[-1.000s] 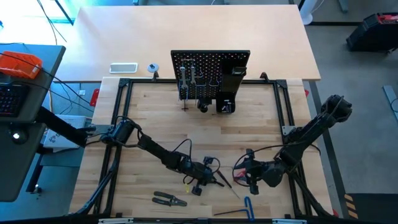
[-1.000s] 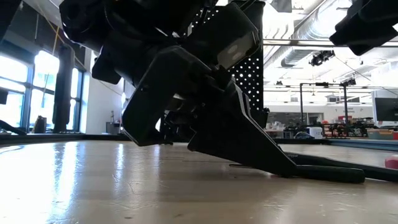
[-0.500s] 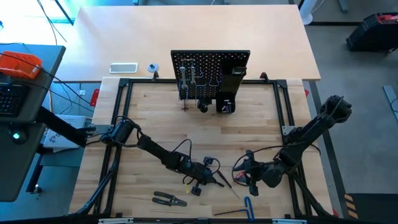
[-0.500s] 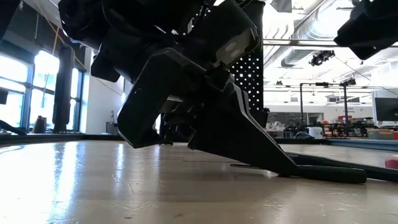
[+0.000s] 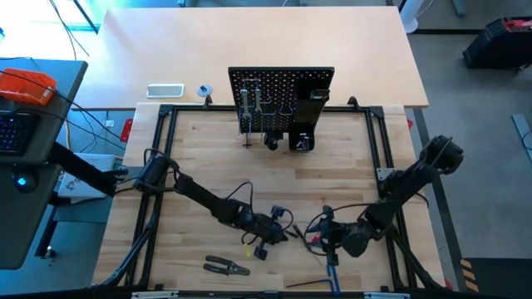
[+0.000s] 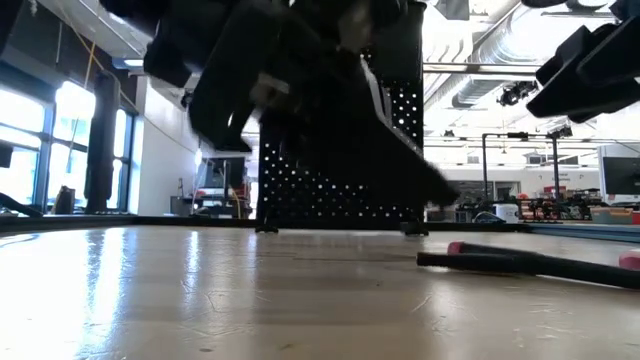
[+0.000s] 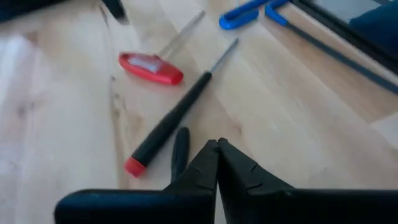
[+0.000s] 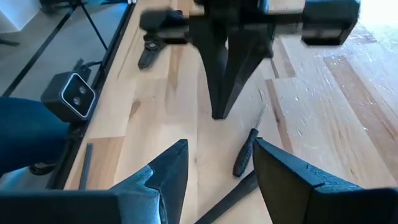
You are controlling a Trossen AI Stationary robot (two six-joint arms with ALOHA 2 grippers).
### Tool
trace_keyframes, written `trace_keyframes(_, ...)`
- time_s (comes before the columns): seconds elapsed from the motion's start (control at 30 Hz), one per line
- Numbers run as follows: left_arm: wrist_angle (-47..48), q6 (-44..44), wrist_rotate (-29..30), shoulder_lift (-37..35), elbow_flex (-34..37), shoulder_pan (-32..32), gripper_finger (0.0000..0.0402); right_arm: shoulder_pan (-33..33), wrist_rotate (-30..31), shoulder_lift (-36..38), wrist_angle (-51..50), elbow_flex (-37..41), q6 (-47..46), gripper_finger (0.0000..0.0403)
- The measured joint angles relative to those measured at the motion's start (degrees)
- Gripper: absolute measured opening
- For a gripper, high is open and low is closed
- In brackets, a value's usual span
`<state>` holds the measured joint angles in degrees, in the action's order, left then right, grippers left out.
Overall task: Hang tools onto peg board
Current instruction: Put the black screwdriver into the bottom peg board bin
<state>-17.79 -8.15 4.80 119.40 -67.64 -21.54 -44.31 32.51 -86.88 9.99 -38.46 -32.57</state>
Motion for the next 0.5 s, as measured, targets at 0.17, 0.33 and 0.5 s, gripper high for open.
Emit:
trace_keyframes(0.17, 2.0, -0.1, 0.8, -0.7, 0.0, 0.5, 0.0001, 0.0, 0.5, -0.9, 0.0, 0.0, -0.7, 0.0174)
trace_keyframes(0.33, 2.0, -0.6, -3.0, 0.2, 0.0, 1.4, 0.0019, -0.2, 1.4, -1.0, -0.2, 0.0, -2.0, 0.0174)
trace_keyframes(0.5, -0.9, -2.1, -0.8, 0.8, 0.0, 1.3, 0.0074, -0.4, 2.0, -1.0, 0.0, 0.0, -2.9, 0.0174)
